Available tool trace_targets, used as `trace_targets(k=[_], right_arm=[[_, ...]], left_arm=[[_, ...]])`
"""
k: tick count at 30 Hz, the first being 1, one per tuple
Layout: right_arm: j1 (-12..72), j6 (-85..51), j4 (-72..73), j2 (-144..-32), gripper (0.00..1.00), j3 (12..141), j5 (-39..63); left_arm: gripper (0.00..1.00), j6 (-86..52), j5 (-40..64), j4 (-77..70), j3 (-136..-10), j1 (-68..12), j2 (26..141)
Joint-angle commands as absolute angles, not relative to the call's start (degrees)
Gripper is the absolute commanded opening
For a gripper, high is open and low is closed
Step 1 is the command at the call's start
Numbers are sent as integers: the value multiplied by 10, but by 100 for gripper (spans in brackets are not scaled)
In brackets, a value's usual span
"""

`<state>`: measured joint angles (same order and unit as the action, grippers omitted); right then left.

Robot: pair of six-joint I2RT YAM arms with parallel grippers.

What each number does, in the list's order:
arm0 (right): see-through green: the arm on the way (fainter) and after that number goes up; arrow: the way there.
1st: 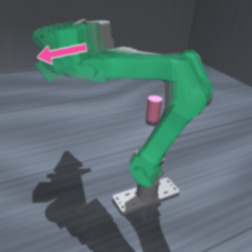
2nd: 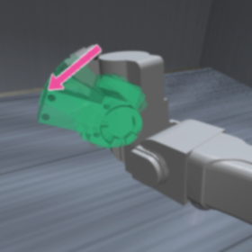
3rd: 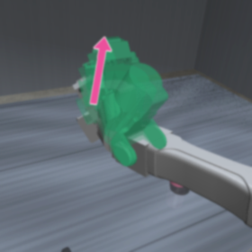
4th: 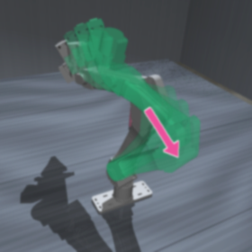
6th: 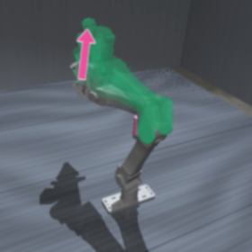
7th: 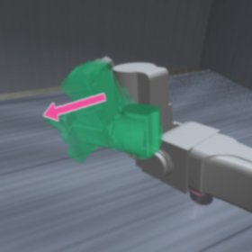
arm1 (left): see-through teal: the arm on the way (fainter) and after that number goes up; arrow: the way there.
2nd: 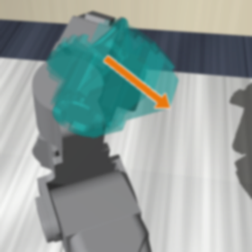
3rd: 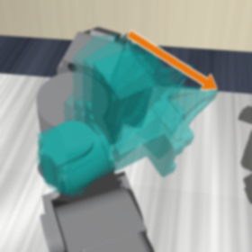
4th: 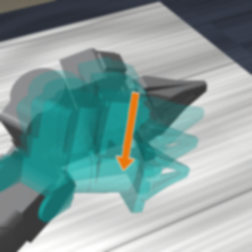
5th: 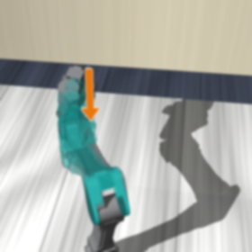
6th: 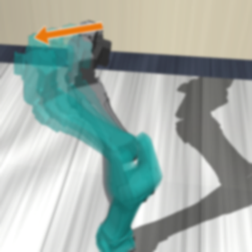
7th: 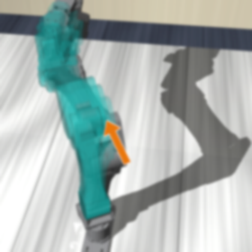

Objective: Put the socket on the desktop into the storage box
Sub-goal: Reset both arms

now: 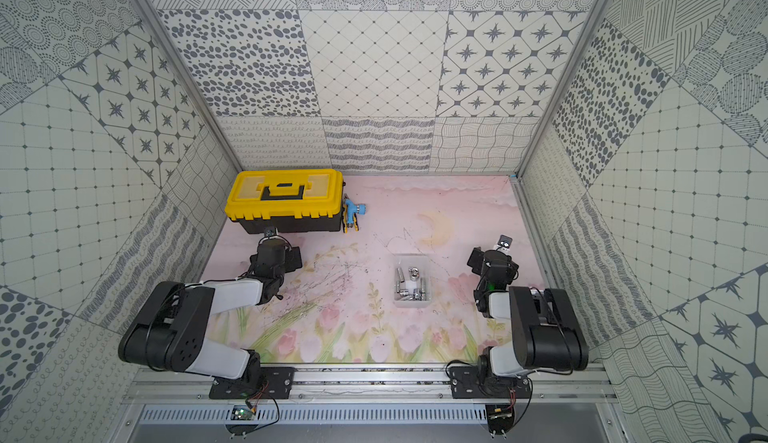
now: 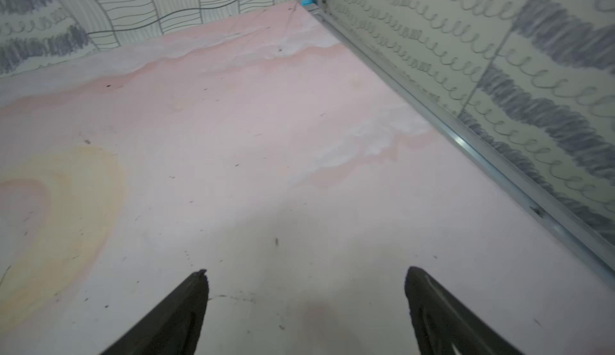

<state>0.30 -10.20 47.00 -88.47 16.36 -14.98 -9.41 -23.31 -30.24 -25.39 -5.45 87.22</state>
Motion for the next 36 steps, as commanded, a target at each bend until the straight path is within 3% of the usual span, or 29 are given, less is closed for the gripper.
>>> trace_targets(k=[1,3,5,36], right_arm=[[19,-56,486,-866,97,209,-94],[30,-46,589,-908,97,195,-131],[31,-50,493,-877,97,216,-132],[40,-38,504,-888,97,221,-137]], left_arm=[[99,-62,-102,-510,-221,-29,898],[99,-53,-104,-536,-214,-27,907],[100,-67,-105,-489,-223,-27,892],[99,-51,-127,-498,-228,-41,901]])
